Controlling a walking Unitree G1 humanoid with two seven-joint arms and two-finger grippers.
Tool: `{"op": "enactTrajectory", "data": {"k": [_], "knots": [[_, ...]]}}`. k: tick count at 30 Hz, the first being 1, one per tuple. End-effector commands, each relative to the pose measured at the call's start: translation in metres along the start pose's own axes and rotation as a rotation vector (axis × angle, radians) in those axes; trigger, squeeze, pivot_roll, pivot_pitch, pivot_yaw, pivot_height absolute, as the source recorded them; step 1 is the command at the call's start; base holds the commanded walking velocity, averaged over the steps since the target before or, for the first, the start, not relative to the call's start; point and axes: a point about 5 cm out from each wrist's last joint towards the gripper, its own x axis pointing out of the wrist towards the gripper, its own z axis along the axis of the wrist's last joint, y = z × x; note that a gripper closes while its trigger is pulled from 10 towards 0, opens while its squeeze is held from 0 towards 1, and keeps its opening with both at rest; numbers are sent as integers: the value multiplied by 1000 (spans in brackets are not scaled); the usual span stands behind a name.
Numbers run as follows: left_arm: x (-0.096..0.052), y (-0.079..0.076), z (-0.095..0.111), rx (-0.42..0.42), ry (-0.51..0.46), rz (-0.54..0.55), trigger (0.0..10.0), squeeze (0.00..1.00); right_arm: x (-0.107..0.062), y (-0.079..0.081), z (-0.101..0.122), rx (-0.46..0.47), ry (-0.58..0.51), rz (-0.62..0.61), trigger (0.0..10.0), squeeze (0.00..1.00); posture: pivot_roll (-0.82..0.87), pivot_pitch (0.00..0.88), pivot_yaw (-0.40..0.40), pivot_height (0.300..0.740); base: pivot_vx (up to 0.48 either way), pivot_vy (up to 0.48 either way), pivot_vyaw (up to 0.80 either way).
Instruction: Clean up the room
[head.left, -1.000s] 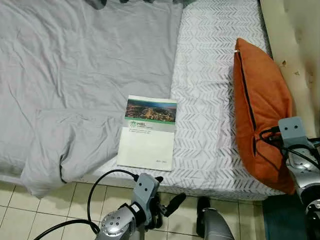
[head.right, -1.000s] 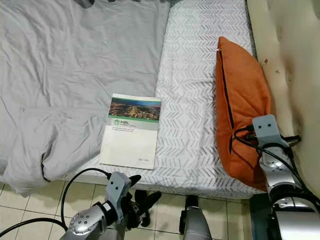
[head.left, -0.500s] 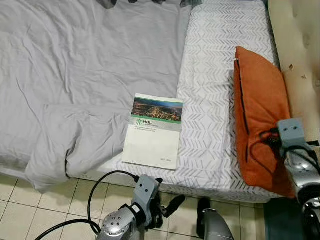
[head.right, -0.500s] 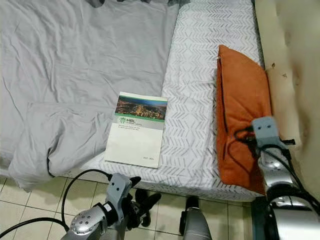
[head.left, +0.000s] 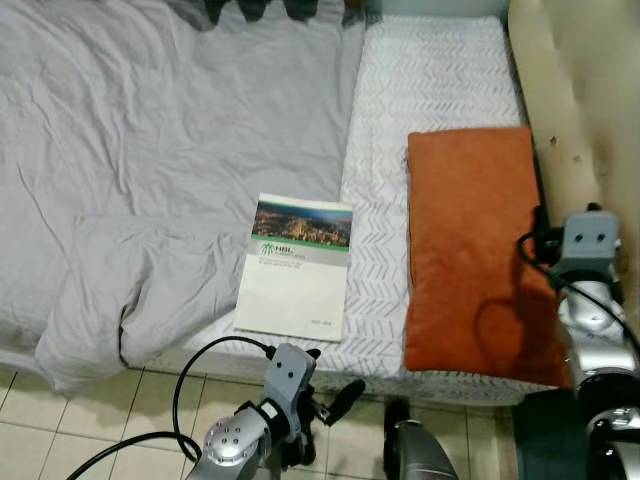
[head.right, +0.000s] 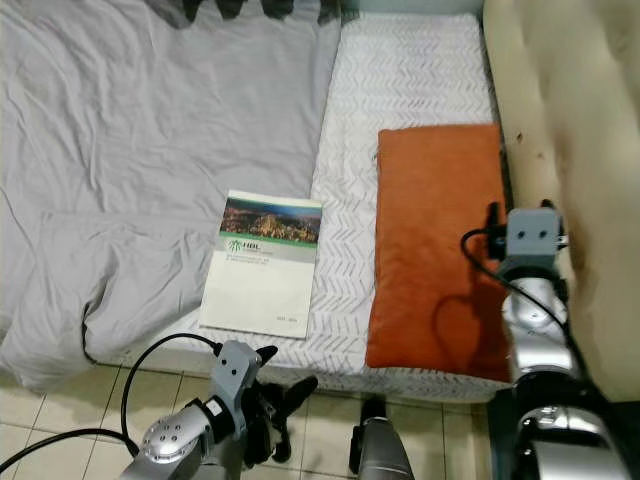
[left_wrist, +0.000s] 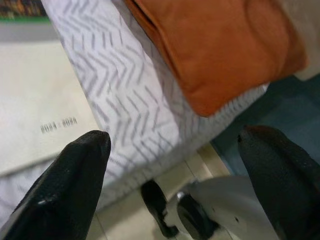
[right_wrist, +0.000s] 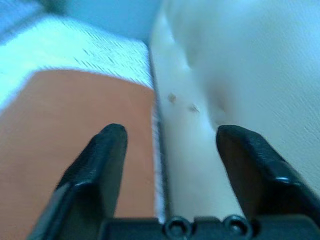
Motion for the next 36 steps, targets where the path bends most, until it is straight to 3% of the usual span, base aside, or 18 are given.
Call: {"op": "enactTrajectory", "data": {"k": [1, 2, 3, 4, 5, 6, 10, 11, 12, 13, 16, 21, 25, 33, 36], "knots": [[-4, 9, -1, 29, 6, 72, 10000, 0, -17, 6, -11, 71, 36, 26, 10000, 1000, -29, 192, -2, 740, 0, 0, 0], [-4, 9, -1, 29, 6, 72, 10000, 0, -17, 6, -11, 71, 36, 26, 10000, 1000, -29, 192, -2, 740, 0, 0, 0], [2, 18, 10, 53, -33, 117, 10000, 0, -35, 16, -27, 134, 106, 48, 10000, 1000, -39, 115, -1, 740, 0, 0, 0], [5, 21, 15, 58, -53, 135, 10000, 0, -42, 20, -33, 151, 127, 57, 10000, 1000, -41, 103, 1, 740, 0, 0, 0], [5, 21, 15, 58, -53, 135, 10000, 0, -42, 20, -33, 151, 127, 57, 10000, 1000, -41, 103, 1, 740, 0, 0, 0], [7, 26, 23, 67, -87, 159, 10000, 0, -55, 27, -41, 173, 154, 73, 10000, 1000, -44, 71, 5, 740, 0, 0, 0], [9, 41, 33, 64, -127, 237, 10000, 0, -75, 42, -49, 228, 207, 112, 10000, 1000, -63, 14, 18, 740, 0, 0, 0], [3, 51, 35, 42, -140, 312, 10000, 0, -89, 49, -50, 282, 221, 146, 10000, 741, -66, 0, 26, 740, 0, 0, 0], [-1, 58, 37, 27, -148, 365, 10000, 0, -99, 53, -50, 322, 231, 170, 10000, 741, -67, 0, 27, 740, 0, 0, 0], [-7, 63, 37, 27, -152, 397, 10000, 0, -111, 54, -49, 365, 236, 183, 10000, 0, -69, 0, 32, 740, 0, 0, 0], [-11, 68, 39, 56, -156, 418, 10000, 0, -129, 54, -52, 381, 254, 191, 10000, 0, -70, 0, 45, 740, 0, 0, 0], [5, 74, 43, 51, -152, 416, 10000, 0, -121, 61, -52, 338, 229, 212, 10000, 0, -89, 0, 56, 740, 0, 174, 0], [14, 78, 43, 61, -127, 434, 10000, 0, -115, 62, -51, 363, 247, 224, 10000, 0, -96, 0, 67, 740, 0, 465, 0], [14, 83, 38, 31, -110, 414, 10000, 0, -118, 67, -55, 348, 272, 248, 10000, 0, -98, 0, 76, 740, 0, 479, 0], [11, 80, 35, 56, -111, 423, 10000, 0, -125, 71, -57, 329, 290, 277, 10000, 0, -96, 13, 62, 740, 0, 480, 0]]}}
